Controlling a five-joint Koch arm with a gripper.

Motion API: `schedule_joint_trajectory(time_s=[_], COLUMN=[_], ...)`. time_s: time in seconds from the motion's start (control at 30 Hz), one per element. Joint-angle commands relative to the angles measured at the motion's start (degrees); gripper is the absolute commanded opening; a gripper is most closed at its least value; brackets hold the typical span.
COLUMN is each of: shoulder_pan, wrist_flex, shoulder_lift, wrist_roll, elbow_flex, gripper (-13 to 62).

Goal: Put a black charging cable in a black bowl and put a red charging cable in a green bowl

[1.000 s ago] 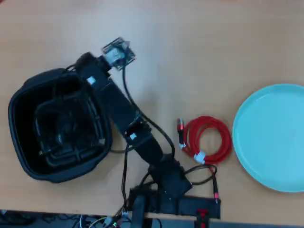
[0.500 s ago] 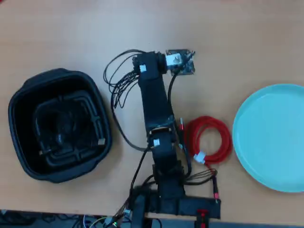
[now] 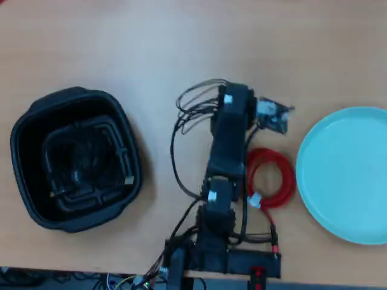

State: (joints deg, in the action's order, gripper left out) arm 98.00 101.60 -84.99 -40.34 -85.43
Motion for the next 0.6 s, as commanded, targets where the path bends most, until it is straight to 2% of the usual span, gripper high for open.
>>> schedule_joint_trajectory(time_s=[0.0,0.17,0.57], shoulder_pan=[4.3,10.2,10.0], wrist_flex=[0.5,-1.3,-22.1], shoulder_lift=[-9.4,-21.6,-23.1], wrist_roll=[-0.7,-1.1,-1.1], elbow_flex=[-0.8,-11.3,-33.0], gripper=[34.1,34.1,36.0])
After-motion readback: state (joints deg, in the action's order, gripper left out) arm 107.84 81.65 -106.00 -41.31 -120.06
